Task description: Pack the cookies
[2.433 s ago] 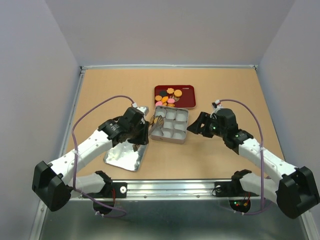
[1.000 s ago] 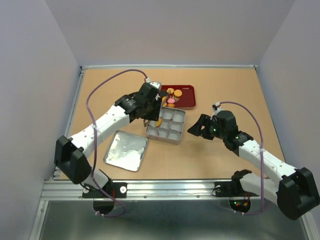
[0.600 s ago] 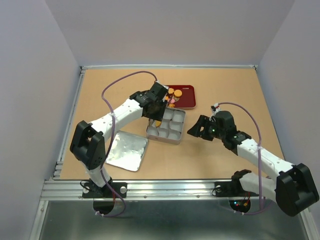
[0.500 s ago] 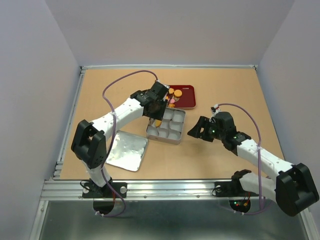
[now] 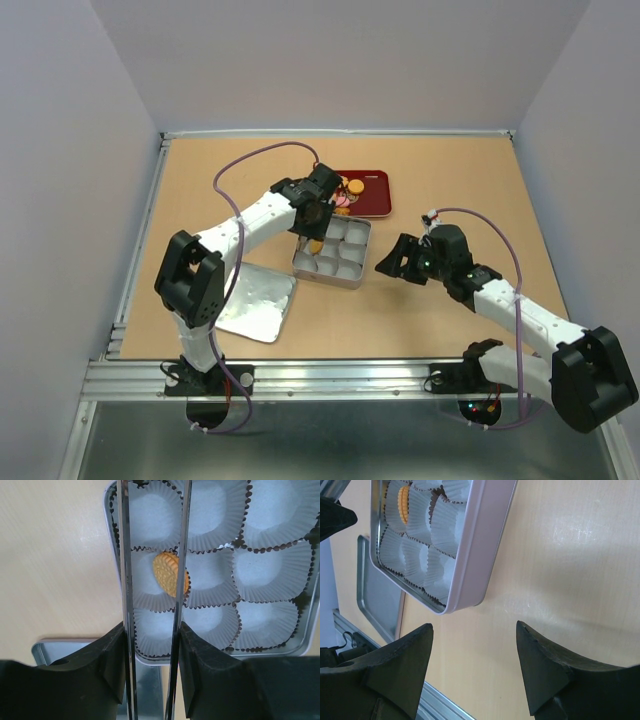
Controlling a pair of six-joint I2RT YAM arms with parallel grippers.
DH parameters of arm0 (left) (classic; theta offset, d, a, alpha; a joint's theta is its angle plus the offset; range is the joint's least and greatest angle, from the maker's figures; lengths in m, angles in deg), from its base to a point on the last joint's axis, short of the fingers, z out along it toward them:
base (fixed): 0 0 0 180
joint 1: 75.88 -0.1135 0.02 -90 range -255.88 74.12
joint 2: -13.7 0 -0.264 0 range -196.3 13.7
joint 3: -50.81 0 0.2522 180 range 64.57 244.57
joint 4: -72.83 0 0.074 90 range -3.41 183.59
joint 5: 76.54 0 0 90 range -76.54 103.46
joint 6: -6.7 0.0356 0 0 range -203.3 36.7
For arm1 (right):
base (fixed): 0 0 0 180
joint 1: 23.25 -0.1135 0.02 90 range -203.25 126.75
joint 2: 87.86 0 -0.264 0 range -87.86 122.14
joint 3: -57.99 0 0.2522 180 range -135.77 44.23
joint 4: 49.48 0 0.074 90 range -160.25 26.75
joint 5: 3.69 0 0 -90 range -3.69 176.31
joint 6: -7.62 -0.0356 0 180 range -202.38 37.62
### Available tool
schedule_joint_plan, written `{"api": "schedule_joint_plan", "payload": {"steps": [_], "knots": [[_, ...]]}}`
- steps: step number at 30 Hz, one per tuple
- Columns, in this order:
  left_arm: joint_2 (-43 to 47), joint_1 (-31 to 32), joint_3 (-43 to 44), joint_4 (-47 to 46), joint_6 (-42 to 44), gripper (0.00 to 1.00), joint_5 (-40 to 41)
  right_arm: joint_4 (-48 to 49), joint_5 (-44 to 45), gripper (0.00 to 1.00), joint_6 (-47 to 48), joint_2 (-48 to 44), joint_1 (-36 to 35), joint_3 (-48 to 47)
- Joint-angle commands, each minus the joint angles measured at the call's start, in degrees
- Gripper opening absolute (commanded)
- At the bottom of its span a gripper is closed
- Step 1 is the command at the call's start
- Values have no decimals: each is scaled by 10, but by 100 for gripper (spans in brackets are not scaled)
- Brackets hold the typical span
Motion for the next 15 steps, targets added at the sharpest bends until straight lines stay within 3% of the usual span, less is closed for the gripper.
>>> {"api": "schedule_joint_plan", "payload": {"steps": [1,4,9,15], "knots": [[6,-2,25,20,7,50,30,28,1,72,7,-12,2,12],[-1,-2,27,20,11,49,28,29,1,72,7,-11,3,12],[-10,-2,45,23,12,31,24,31,0,72,8,-8,2,13],[-18,-3,61,27,20,20,26,32,-1,72,8,-7,2,12]]}}
